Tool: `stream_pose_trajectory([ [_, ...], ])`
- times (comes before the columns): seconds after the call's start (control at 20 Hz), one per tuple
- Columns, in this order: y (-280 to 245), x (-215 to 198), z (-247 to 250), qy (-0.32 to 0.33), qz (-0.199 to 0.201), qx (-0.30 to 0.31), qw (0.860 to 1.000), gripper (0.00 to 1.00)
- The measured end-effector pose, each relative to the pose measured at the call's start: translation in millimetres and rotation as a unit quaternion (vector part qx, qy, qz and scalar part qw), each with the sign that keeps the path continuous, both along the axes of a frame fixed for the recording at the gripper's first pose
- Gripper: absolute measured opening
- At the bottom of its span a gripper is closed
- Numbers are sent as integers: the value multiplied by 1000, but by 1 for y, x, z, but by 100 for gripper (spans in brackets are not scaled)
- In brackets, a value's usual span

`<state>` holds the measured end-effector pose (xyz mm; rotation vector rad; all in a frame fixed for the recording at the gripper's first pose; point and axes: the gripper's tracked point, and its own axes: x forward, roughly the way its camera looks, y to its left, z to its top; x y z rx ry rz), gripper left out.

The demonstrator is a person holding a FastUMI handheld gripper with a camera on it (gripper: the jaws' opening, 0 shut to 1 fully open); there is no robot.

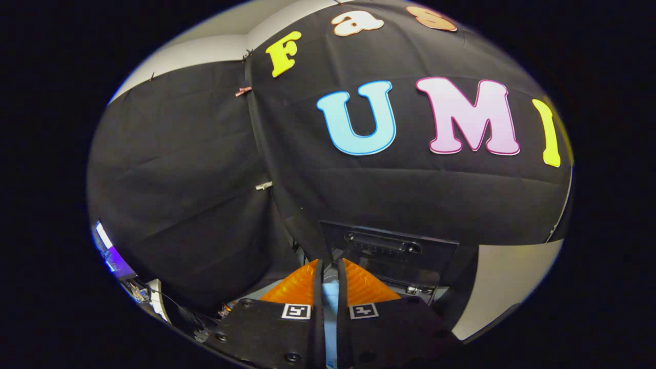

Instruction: Put the clothes into the washing machine and then close the washing machine lid.

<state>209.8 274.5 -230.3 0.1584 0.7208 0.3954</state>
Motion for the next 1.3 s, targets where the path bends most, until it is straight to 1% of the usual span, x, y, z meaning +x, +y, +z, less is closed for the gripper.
stream_pose_trajectory([
  [0.15,5,9,-48,20,-17,-9,1000,13],
  [0.35,0,16,-123,77,-44,-11,996,13],
  [0.5,-7,17,-173,108,-61,-11,992,13],
  [0.7,-19,8,-225,141,-71,-39,987,13],
  [0.75,-25,4,-231,150,-75,-49,985,13],
  [0.8,-24,3,-239,155,-77,-47,984,16],
  [0.95,-30,0,-247,155,-87,-56,982,67],
  [1.05,-29,1,-243,149,-81,-64,983,100],
  [1.3,-25,-3,-243,146,-78,-66,984,99],
])
